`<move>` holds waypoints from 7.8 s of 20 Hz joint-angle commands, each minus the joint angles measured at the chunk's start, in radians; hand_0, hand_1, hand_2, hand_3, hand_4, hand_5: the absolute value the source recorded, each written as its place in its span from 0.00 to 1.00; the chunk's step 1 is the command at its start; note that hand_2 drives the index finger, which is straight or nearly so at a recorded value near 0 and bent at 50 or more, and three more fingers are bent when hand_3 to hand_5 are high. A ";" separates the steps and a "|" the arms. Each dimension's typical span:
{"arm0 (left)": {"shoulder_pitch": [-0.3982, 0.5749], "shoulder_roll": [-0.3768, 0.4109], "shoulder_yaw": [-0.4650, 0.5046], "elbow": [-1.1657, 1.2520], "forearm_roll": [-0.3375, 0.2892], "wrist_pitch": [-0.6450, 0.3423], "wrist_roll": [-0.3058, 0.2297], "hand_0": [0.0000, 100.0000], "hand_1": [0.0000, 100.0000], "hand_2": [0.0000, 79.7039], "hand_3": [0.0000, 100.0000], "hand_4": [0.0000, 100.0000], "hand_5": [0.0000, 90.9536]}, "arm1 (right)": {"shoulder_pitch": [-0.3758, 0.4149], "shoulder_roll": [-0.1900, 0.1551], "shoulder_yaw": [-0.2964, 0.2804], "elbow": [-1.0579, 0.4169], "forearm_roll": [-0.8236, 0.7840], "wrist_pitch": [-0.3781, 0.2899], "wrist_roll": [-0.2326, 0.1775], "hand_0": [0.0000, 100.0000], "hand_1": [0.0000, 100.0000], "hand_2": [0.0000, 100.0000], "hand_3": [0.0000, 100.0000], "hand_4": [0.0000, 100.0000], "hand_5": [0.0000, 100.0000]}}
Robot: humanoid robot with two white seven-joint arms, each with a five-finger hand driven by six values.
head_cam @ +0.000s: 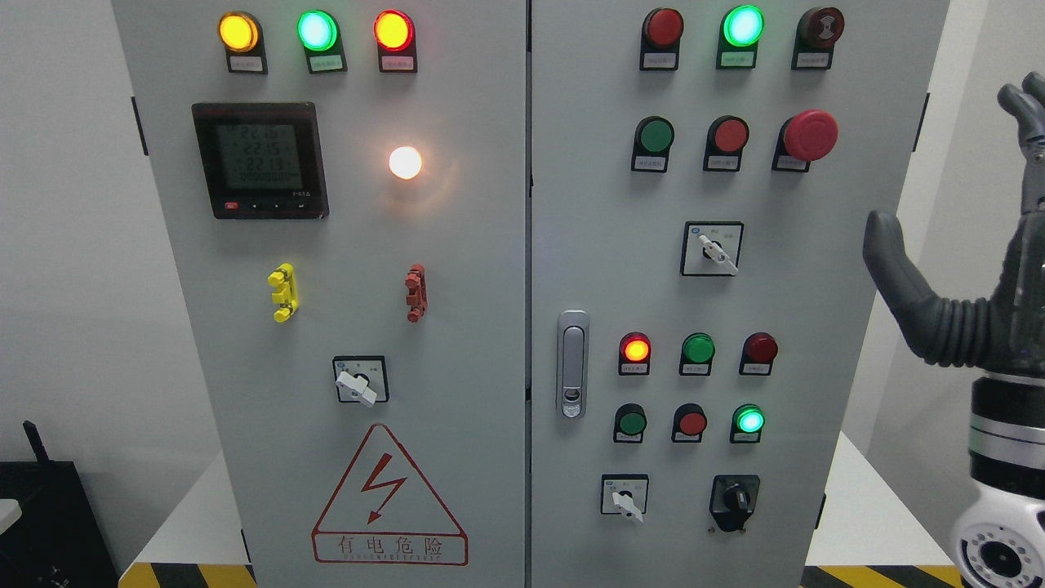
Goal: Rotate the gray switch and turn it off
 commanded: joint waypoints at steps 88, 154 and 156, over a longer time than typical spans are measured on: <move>0.000 0.000 0.032 0.023 -0.008 0.001 0.001 0.12 0.39 0.00 0.00 0.00 0.00 | -0.058 0.125 0.227 0.194 0.161 0.277 0.035 0.11 0.39 0.59 0.81 0.81 0.98; 0.000 0.000 0.032 0.023 -0.008 0.001 -0.001 0.12 0.39 0.00 0.00 0.00 0.00 | -0.081 0.139 0.257 0.210 0.174 0.309 0.035 0.47 0.42 0.74 0.90 0.85 0.99; 0.000 0.000 0.031 0.023 -0.008 0.001 -0.001 0.12 0.39 0.00 0.00 0.00 0.00 | -0.081 0.139 0.257 0.210 0.174 0.309 0.035 0.47 0.42 0.74 0.91 0.85 0.99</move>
